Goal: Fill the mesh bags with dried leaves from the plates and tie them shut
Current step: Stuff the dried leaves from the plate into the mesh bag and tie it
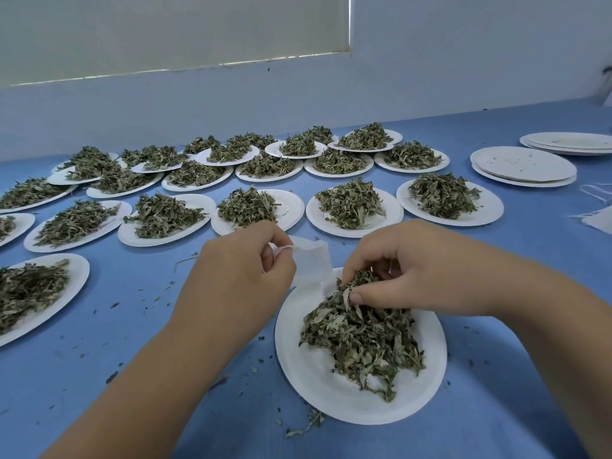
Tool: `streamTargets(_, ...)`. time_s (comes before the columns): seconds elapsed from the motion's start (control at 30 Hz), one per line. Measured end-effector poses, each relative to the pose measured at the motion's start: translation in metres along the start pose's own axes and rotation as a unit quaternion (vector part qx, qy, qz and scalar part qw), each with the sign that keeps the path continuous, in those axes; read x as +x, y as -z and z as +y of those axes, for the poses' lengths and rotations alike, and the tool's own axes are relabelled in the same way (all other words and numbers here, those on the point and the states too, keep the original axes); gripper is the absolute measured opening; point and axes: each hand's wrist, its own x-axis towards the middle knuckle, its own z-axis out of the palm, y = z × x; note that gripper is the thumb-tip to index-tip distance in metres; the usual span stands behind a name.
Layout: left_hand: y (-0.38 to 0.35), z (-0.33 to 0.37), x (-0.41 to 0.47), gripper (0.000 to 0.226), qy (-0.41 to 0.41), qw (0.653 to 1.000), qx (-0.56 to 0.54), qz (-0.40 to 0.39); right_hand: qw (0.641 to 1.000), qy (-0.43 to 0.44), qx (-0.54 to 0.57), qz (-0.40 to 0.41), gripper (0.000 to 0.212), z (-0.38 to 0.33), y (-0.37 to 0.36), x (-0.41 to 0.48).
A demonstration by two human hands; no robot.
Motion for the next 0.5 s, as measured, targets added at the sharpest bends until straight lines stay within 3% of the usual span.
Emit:
streamTargets(0.27, -0.003, 0.003, -0.002, 0.01, 0.006, 1.0, 0.012, -0.011, 0.993, 0.045, 0.084, 0.075, 0.017, -0.005, 0.002, -0.001)
streamTargets(0.5, -0.005, 0.008, -0.004, 0.007, -0.014, 1.0, 0.009, -0.019, 0.989, 0.081, 0.038, 0.117, 0.011, -0.013, -0.012, 0.003)
